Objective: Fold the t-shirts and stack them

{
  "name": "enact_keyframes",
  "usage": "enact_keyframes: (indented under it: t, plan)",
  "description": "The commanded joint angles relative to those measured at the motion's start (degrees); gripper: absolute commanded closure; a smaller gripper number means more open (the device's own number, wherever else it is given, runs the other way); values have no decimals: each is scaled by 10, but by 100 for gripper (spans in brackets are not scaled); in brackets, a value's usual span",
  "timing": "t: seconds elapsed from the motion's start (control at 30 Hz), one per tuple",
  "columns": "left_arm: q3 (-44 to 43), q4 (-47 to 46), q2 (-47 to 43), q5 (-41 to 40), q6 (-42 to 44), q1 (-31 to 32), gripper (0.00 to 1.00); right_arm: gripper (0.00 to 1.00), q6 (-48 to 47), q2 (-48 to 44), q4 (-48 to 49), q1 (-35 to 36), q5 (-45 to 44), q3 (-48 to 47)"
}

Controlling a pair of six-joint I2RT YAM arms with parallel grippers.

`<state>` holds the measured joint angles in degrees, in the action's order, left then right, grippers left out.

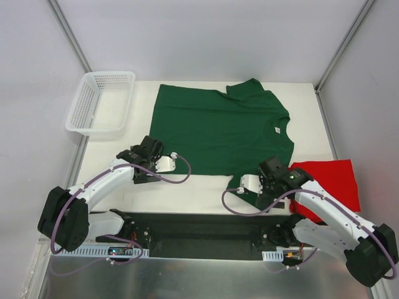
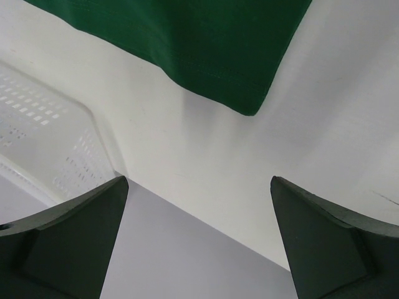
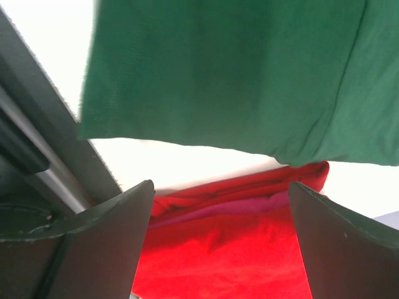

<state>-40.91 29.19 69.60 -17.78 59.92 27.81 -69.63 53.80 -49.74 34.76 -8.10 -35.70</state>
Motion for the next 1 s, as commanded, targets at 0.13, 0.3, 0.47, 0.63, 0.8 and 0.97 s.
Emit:
enact_keyframes:
  t: [0.13,0.3,0.47,0.63,0.8,0.97]
  plan:
    - [15,11,-23,-29,0,6,1,10,56,-57,-106,33,65,-31]
    - [17,10,-26,-30,-16,6,1,10,98,-93,-120,49,101,-12]
    - [21,11,-28,-32,-27,6,1,10,107,-118,-116,53,120,-13]
    - [18,10,-25,-32,-40,6,1,10,102,-125,-122,81,125,-15]
    - [0,9,-15,-49,-49,6,1,10,111,-113,-120,140,112,-15]
    - [-21,9,-1,-49,-69,4,1,10,94,-105,-108,194,85,11]
